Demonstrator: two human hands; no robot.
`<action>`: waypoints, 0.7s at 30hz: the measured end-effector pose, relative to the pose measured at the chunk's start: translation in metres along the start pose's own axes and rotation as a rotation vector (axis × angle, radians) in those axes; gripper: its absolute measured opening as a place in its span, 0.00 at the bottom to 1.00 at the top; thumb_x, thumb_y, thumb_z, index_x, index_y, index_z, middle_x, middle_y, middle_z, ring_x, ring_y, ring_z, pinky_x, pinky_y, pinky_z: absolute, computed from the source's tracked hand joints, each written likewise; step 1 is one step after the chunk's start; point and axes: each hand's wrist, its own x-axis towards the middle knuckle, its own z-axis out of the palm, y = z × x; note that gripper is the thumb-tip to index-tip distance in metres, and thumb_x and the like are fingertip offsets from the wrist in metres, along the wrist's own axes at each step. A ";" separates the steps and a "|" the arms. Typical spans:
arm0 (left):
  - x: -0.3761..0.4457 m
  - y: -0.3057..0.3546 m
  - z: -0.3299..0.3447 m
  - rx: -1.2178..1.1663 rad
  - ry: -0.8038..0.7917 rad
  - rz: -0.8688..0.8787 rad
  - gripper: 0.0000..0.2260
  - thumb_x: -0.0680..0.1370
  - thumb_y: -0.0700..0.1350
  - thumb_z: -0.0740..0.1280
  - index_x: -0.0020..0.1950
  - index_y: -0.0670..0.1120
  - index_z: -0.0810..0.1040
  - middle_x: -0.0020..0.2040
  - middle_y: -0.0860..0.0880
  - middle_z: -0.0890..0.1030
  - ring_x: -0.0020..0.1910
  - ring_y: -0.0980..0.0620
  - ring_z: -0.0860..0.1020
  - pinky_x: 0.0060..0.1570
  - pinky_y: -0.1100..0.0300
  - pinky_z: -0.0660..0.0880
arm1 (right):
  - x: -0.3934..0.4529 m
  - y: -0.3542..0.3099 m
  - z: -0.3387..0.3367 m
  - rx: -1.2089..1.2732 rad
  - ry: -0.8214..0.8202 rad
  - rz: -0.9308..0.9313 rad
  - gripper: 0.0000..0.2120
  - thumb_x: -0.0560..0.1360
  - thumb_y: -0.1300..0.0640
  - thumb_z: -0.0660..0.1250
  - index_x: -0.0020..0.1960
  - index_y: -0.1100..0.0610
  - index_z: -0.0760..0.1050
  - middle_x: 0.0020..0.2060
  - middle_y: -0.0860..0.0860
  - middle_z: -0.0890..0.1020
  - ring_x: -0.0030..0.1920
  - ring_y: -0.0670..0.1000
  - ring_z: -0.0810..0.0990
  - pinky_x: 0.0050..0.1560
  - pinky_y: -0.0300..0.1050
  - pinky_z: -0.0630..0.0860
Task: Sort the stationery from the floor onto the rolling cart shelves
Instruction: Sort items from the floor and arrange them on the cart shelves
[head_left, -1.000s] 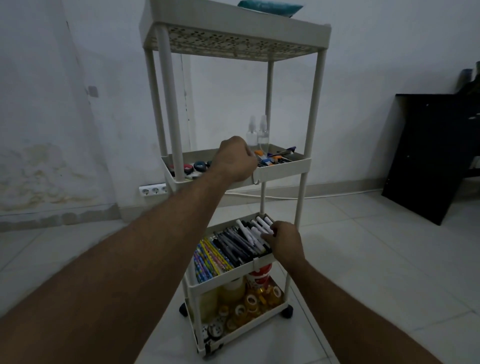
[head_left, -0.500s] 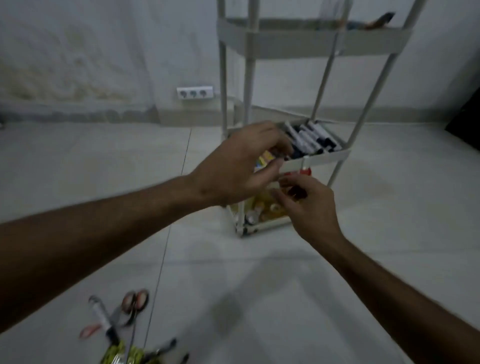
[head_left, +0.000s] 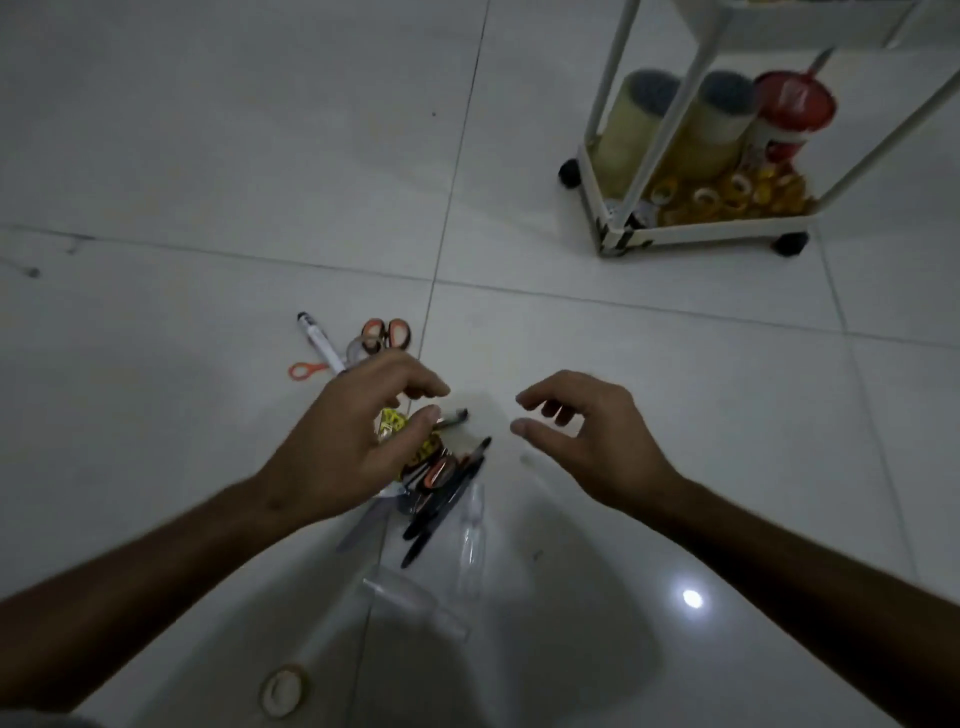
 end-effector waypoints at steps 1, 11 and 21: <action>-0.017 -0.008 0.004 -0.025 0.001 -0.043 0.06 0.78 0.43 0.69 0.55 0.46 0.81 0.49 0.55 0.80 0.50 0.55 0.79 0.49 0.60 0.75 | -0.008 0.002 0.011 -0.021 -0.060 -0.010 0.09 0.75 0.51 0.75 0.54 0.50 0.82 0.45 0.43 0.82 0.44 0.43 0.78 0.44 0.40 0.76; -0.110 -0.052 0.045 -0.039 -0.144 -0.309 0.10 0.74 0.52 0.71 0.54 0.55 0.80 0.45 0.57 0.80 0.43 0.57 0.78 0.44 0.51 0.77 | -0.043 0.002 0.090 -0.281 -0.357 0.296 0.25 0.69 0.33 0.73 0.53 0.53 0.76 0.39 0.48 0.83 0.41 0.48 0.81 0.42 0.47 0.77; -0.130 -0.058 0.063 0.341 -0.600 0.072 0.21 0.72 0.65 0.69 0.62 0.58 0.80 0.54 0.55 0.78 0.55 0.51 0.74 0.52 0.54 0.71 | -0.045 -0.003 0.094 0.231 -0.279 0.588 0.13 0.71 0.57 0.76 0.51 0.61 0.78 0.32 0.54 0.85 0.31 0.55 0.84 0.36 0.57 0.84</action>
